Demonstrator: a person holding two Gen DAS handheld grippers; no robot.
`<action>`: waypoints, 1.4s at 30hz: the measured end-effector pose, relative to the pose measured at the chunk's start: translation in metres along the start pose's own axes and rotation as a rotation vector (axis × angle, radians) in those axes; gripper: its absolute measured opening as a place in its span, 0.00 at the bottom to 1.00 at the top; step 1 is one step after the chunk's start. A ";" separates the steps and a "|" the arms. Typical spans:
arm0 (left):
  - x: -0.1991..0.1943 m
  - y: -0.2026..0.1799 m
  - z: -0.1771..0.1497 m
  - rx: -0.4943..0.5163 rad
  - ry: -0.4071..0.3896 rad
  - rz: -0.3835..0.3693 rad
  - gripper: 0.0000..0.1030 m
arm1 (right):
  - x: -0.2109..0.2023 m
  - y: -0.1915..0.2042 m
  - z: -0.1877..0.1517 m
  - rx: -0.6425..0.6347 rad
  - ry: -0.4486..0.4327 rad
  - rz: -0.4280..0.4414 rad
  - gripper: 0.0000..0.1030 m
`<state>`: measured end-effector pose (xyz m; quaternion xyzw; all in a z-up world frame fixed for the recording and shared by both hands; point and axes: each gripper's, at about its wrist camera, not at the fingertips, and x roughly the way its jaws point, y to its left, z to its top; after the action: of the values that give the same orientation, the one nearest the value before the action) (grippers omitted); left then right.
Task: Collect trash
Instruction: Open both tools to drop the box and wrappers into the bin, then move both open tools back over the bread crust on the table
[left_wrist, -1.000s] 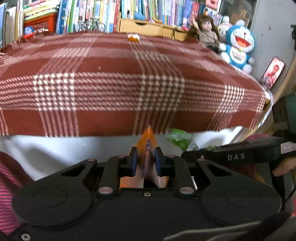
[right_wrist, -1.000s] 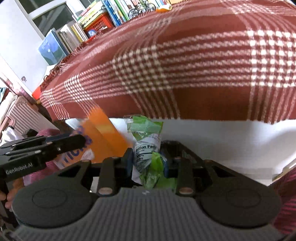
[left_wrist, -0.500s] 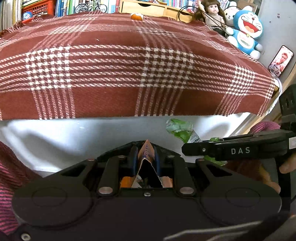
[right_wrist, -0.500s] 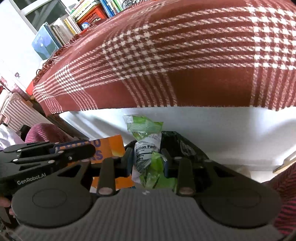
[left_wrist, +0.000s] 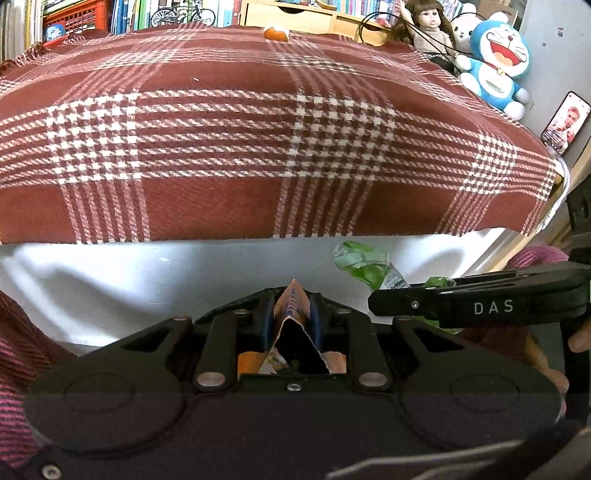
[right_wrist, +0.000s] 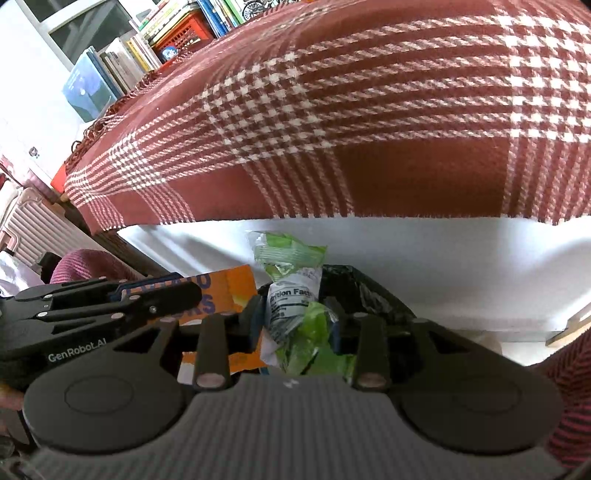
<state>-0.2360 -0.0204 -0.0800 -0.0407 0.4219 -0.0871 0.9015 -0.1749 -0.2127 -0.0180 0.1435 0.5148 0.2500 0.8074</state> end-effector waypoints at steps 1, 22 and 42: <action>0.000 0.001 0.000 -0.001 0.000 0.000 0.20 | 0.000 0.000 0.000 -0.001 0.000 0.000 0.44; -0.019 0.013 0.022 -0.010 -0.091 0.032 0.73 | -0.016 0.009 0.016 -0.069 -0.061 -0.007 0.67; -0.004 0.028 0.213 0.013 -0.369 0.041 0.82 | -0.074 0.011 0.165 -0.155 -0.415 -0.092 0.72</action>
<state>-0.0719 0.0081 0.0553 -0.0414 0.2497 -0.0625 0.9654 -0.0549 -0.2401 0.1146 0.1056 0.3231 0.2170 0.9151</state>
